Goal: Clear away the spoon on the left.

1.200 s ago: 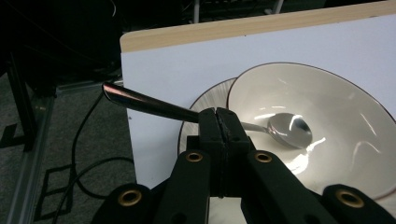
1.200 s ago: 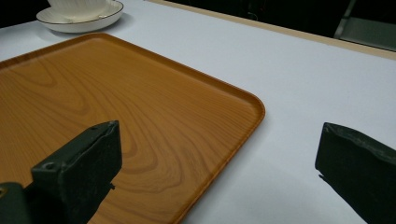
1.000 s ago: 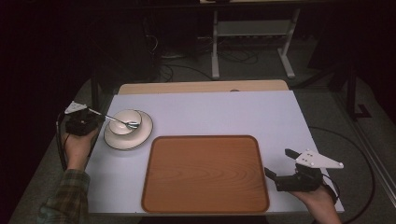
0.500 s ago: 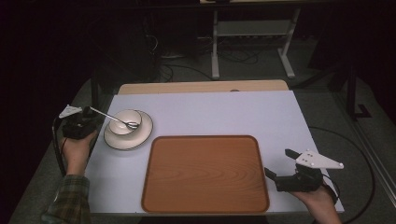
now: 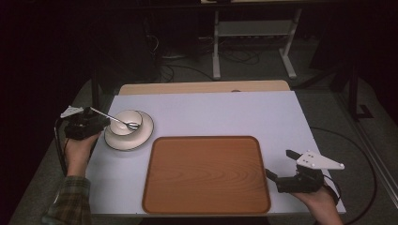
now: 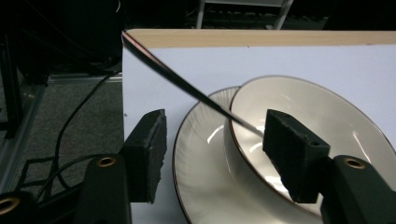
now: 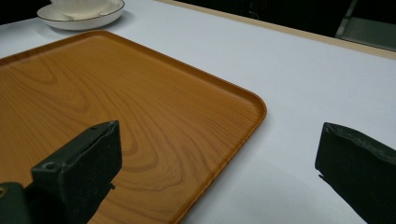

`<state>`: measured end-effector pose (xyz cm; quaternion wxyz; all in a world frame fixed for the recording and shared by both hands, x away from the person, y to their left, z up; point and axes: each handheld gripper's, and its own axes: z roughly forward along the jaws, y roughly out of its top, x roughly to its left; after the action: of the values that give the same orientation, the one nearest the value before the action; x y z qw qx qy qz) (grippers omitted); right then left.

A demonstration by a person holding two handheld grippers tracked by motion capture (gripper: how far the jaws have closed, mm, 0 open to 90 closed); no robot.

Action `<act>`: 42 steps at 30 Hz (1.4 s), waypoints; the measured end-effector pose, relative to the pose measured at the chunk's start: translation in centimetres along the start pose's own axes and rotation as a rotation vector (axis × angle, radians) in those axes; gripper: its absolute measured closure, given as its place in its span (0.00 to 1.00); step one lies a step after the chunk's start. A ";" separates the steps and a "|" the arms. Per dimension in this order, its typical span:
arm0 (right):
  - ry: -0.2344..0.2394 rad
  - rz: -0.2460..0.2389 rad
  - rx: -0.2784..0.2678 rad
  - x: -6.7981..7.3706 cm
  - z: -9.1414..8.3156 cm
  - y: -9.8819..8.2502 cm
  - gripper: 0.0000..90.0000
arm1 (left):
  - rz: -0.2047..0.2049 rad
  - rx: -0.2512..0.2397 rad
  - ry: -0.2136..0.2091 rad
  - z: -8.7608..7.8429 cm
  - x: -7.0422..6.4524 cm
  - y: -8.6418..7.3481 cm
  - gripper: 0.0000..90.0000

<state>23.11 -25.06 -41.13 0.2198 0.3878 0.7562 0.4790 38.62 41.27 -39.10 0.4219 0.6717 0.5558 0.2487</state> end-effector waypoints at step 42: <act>-0.004 0.002 0.010 -0.1 0.1 -0.2 0.00 | 0.011 -0.009 -0.047 2.3 -0.5 0.3 0.76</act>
<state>23.19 -25.15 -41.32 0.2187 0.3907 0.7578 0.4746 40.55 40.13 -39.98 0.4366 0.6784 0.5410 0.2377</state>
